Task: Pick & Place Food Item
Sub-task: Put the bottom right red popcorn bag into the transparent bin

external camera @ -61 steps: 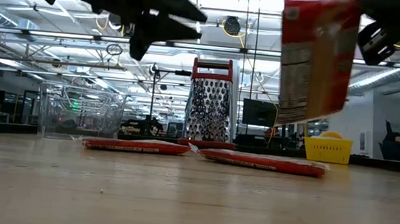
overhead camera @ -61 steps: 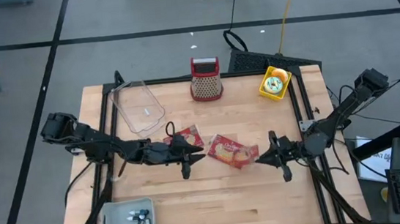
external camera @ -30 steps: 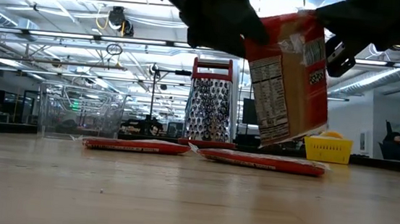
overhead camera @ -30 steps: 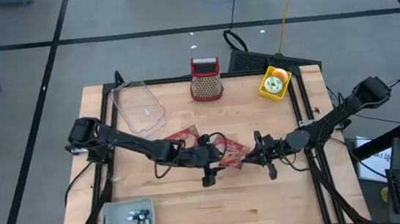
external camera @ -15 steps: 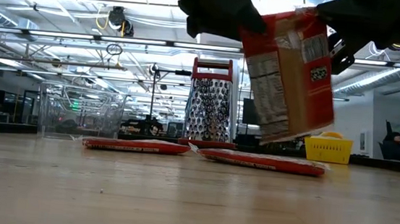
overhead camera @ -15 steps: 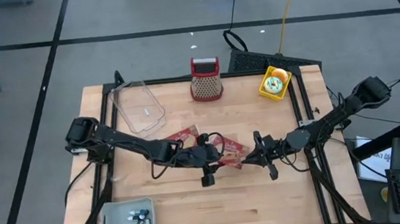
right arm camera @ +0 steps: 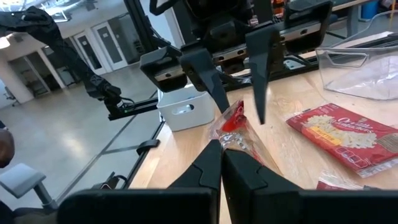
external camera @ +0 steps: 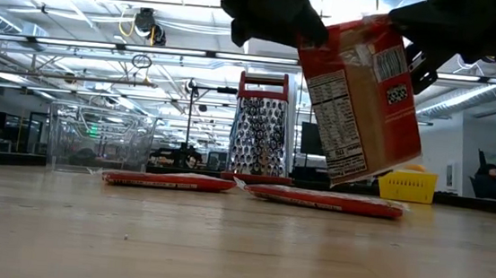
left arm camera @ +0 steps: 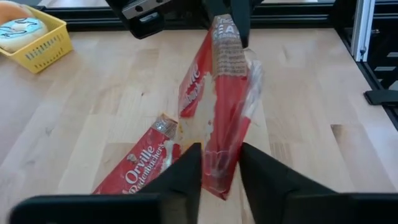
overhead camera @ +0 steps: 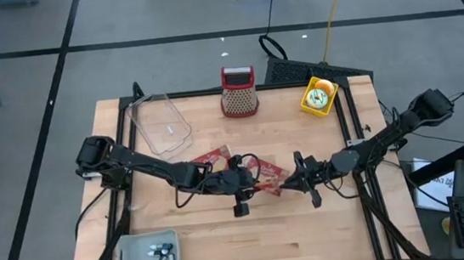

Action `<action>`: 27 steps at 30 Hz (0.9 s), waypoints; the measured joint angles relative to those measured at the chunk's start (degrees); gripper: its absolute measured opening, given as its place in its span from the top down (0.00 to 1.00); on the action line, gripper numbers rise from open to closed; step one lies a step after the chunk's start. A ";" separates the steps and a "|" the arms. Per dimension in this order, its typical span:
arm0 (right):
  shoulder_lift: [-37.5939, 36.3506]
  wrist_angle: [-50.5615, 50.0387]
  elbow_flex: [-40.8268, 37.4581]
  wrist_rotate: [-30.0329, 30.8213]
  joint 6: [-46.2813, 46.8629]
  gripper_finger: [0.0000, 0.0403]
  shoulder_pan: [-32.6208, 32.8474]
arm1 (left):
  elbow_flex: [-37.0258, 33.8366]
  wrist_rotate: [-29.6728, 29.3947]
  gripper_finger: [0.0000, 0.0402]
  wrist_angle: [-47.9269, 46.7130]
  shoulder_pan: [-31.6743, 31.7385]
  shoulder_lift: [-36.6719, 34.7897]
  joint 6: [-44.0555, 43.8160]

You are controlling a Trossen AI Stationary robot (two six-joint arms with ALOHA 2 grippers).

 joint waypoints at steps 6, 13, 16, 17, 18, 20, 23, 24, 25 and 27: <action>0.02 0.13 0.00 0.05 -0.27 1.00 -0.29 | 0.00 -0.89 0.98 -2.82 -1.20 -3.91 0.09; -0.35 1.68 -0.01 -0.01 -1.12 0.97 -0.24 | 0.00 -10.24 1.00 -10.60 -5.12 -14.47 0.49; -0.33 2.27 0.00 -0.24 -3.39 0.98 -0.24 | 0.09 -9.03 0.99 -10.57 -6.40 -17.09 -0.22; -0.33 2.73 0.00 -0.58 -4.09 0.99 -0.23 | 0.09 -8.79 0.98 -10.33 -6.65 -17.30 -0.12; -0.33 3.15 0.00 -1.57 -4.82 0.99 -0.24 | 0.09 -8.70 0.97 -10.16 -6.88 -17.28 0.02; -0.35 4.18 0.00 -1.78 -6.08 0.99 -0.24 | 0.07 -8.63 0.95 -9.82 -7.10 -17.09 0.14; -0.34 4.68 0.00 -2.60 -7.12 1.00 -0.22 | 0.09 -8.50 0.95 -9.58 -6.62 -15.74 -0.66; -0.33 5.09 0.00 -3.05 -7.48 1.00 -0.22 | 0.05 -8.40 0.95 -9.98 -6.47 -15.10 -1.09; -0.33 5.75 0.00 -3.16 -7.68 1.00 -0.22 | 0.00 -7.78 0.96 -10.00 -6.30 -14.19 -1.24; -0.35 7.31 0.00 -3.14 -7.95 1.00 -0.22 | 0.00 -5.08 0.97 -8.81 -5.79 -12.53 -0.38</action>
